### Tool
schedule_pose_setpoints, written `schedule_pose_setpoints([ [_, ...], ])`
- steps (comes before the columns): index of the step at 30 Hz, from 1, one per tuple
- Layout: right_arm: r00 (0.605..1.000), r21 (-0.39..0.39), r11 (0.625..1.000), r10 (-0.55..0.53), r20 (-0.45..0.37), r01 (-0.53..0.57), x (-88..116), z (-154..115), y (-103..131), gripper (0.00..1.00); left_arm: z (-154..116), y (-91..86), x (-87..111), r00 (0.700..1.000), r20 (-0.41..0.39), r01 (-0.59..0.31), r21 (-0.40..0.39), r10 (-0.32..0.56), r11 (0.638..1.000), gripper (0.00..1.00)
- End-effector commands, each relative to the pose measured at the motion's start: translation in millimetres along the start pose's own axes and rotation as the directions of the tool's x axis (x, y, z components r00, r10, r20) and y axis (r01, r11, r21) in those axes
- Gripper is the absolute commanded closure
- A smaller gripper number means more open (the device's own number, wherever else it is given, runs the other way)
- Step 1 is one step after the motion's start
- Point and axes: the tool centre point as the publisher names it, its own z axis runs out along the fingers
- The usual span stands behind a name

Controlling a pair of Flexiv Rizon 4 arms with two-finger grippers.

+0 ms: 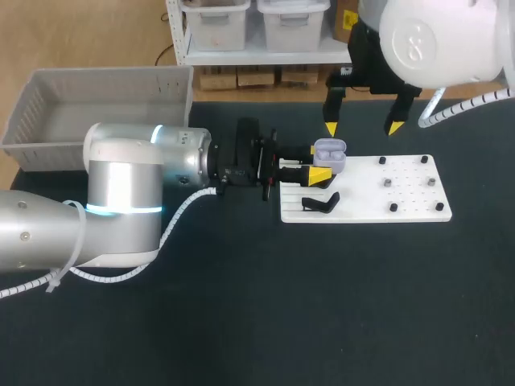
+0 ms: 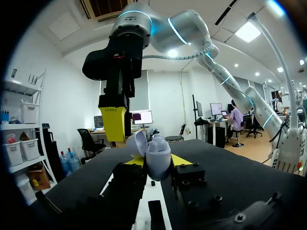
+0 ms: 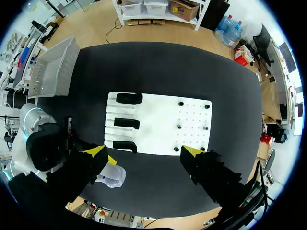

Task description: Pick up each earbud case from the left stands, insert the matching earbuds, close the lid, and place the case in the box.

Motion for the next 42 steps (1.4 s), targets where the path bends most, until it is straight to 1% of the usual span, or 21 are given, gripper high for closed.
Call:
schedule_pose_setpoints([
  [1,1.0,-0.008,1.0,-0.023,-0.019,0.023,4.7,2.1,2.6,0.0,-0.1,-1.4,-0.4,1.0,-0.001,-0.001,-0.005,0.001,1.0,1.0],
  [7,0.997,-0.009,0.998,-0.066,-0.049,0.066,20.1,0.6,7.9,0.0,-0.1,-1.4,-0.4,1.0,-0.001,-0.001,-0.005,0.001,1.0,1.0],
  [9,0.996,-0.001,0.997,-0.075,-0.049,0.075,23.8,0.4,8.9,0.0,-0.1,-1.4,-0.4,1.0,-0.001,-0.001,-0.005,0.001,1.0,1.0],
  [10,0.997,0.013,0.998,-0.069,-0.04,0.069,24.8,0.0,8.7,0.0,-0.1,-1.4,-0.4,1.0,-0.001,-0.001,-0.005,0.001,1.0,1.0],
  [11,0.997,0.01,0.998,-0.064,-0.032,0.064,25.8,-0.9,7.4,0.0,-0.1,-1.4,-0.4,1.0,-0.001,-0.001,-0.005,0.001,1.0,1.0],
  [13,0.999,0.013,0.999,-0.031,0.019,0.031,27.8,-7.6,1.9,0.0,-0.1,-1.4,-0.4,1.0,-0.001,-0.001,-0.005,0.001,1.0,1.0],
  [16,0.996,0.003,1.0,-0.005,0.092,0.004,35.6,-25.9,-8.9,0.0,-0.1,-1.4,-0.4,1.0,-0.001,-0.001,-0.005,0.001,1.0,1.0],
  [18,0.991,-0.006,1.0,-0.012,0.134,0.013,44.3,-38.8,-15.9,0.0,-4.0,-1.8,-4.1,1.0,-0.008,0.01,-0.018,-0.01,1.0,1.0],
  [20,0.984,-0.008,1.0,-0.017,0.176,0.018,55.9,-52.3,-24.0,0.0,-13.0,-3.7,-11.2,0.999,-0.038,0.014,-0.058,-0.017,0.998,1.0],
  [23,0.973,-0.018,1.0,-0.007,0.231,0.012,73.0,-68.3,-35.9,0.0,-31.3,-8.5,-20.1,0.998,-0.046,0.045,-0.139,-0.052,0.989,1.0],
  [25,0.965,-0.029,1.0,0.015,0.262,-0.008,83.4,-76.6,-44.3,0.0,-43.7,-11.8,-25.4,0.996,-0.032,0.07,-0.2,-0.078,0.977,1.0],
  [26,0.959,-0.039,0.999,0.03,0.281,-0.02,88.7,-81.7,-49.5,0.0,-52.4,-13.2,-29.7,0.996,-0.019,0.083,-0.245,-0.09,0.966,1.0],
  [29,0.956,-0.047,0.999,0.04,0.289,-0.027,91.2,-83.6,-51.7,0.0,-70.9,-13.7,-43.7,0.995,0.01,0.093,-0.33,-0.095,0.939,1.0],
  [31,0.956,-0.047,0.999,0.04,0.289,-0.027,91.2,-83.6,-51.7,0.0,-87.1,-12.7,-60.5,0.997,0.024,0.073,-0.385,-0.068,0.92,1.0],
  [33,0.956,-0.047,0.999,0.04,0.289,-0.027,91.2,-83.6,-51.7,0.0,-100.0,-11.0,-71.8,0.999,0.022,0.046,-0.422,-0.04,0.905,1.0],
  [34,0.956,-0.047,0.999,0.04,0.289,-0.027,91.2,-83.6,-51.7,0.0,-111.6,-8.6,-81.1,1.0,0.014,0.021,-0.455,-0.017,0.89,1.0],
  [36,0.956,-0.047,0.999,0.04,0.289,-0.027,91.2,-83.6,-51.7,0.0,-129.0,-5.2,-92.2,1.0,0.006,-0.01,-0.5,0.015,0.866,1.0],
  [39,0.956,-0.047,0.999,0.04,0.289,-0.027,91.2,-83.6,-51.7,0.0,-155.0,1.3,-99.8,0.998,-0.048,-0.067,-0.544,0.049,0.837,1.0],
  [41,0.956,-0.047,0.999,0.04,0.289,-0.027,91.2,-83.6,-51.7,0.0,-182.6,11.5,-104.3,0.997,-0.046,-0.074,-0.606,0.057,0.792,1.0],
  [42,0.956,-0.047,0.999,0.04,0.289,-0.027,91.2,-83.6,-51.7,0.0,-194.1,16.1,-104.4,0.996,-0.061,-0.089,-0.63,0.065,0.772,1.0],
])
